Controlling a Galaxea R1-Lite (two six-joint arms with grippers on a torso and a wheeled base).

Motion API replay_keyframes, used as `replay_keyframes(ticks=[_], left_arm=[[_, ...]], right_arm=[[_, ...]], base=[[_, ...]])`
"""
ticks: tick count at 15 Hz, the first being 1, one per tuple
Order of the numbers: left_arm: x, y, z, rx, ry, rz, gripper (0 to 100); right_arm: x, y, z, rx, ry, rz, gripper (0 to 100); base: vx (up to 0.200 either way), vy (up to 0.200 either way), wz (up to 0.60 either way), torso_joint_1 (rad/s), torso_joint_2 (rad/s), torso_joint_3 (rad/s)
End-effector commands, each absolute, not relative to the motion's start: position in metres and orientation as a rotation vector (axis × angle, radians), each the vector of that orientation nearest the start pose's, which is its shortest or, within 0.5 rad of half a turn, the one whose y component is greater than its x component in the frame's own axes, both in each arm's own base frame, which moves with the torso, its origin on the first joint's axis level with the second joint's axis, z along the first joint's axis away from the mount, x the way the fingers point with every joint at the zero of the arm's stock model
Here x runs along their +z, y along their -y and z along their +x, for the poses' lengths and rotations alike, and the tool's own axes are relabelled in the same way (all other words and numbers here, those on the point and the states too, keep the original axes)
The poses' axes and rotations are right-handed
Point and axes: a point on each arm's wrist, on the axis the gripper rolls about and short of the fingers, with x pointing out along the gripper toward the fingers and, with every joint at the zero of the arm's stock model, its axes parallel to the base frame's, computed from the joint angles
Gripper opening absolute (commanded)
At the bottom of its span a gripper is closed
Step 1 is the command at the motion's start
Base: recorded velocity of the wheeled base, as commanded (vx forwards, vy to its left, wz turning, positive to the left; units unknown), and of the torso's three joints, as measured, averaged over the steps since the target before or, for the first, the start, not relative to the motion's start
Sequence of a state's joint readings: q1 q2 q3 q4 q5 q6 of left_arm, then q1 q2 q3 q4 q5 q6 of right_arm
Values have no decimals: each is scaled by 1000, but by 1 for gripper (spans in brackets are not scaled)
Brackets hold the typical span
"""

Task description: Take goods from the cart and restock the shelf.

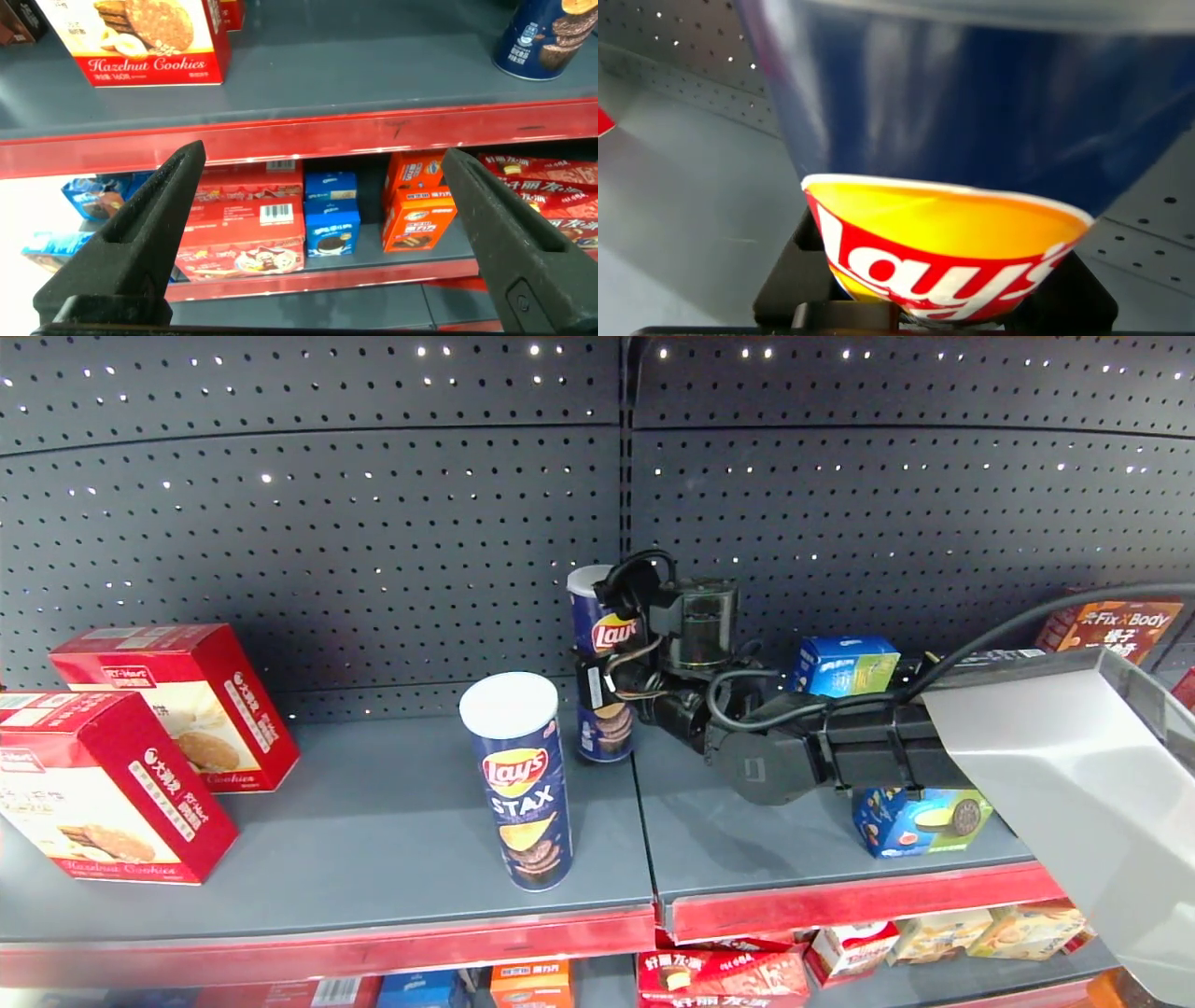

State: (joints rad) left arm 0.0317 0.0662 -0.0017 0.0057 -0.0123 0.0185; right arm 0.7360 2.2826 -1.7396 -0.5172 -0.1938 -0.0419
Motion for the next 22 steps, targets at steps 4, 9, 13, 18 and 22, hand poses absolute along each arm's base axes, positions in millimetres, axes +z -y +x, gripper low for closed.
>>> replay_keyframes(ticks=[4, 9, 13, 18, 22], left_arm=[[77, 1, -18, 19, -72, 17, 100], [77, 1, -18, 19, -72, 17, 100], [77, 1, -18, 19, -72, 17, 100], [77, 1, -18, 19, -72, 17, 100], [77, 1, -18, 19, -72, 17, 100]], right_arm=[[188, -325, 377, 528, -13, -56, 0], [185, -320, 386, 513, -12, -55, 0], [185, -321, 388, 520, -8, -53, 0], [181, -323, 388, 551, -15, -56, 0], [180, -323, 388, 551, -16, -56, 100]], base=[[0, 0, 0, 0, 0, 0], [0, 0, 0, 0, 0, 0], [0, 0, 0, 0, 0, 0], [0, 0, 0, 0, 0, 0], [0, 0, 0, 0, 0, 0]])
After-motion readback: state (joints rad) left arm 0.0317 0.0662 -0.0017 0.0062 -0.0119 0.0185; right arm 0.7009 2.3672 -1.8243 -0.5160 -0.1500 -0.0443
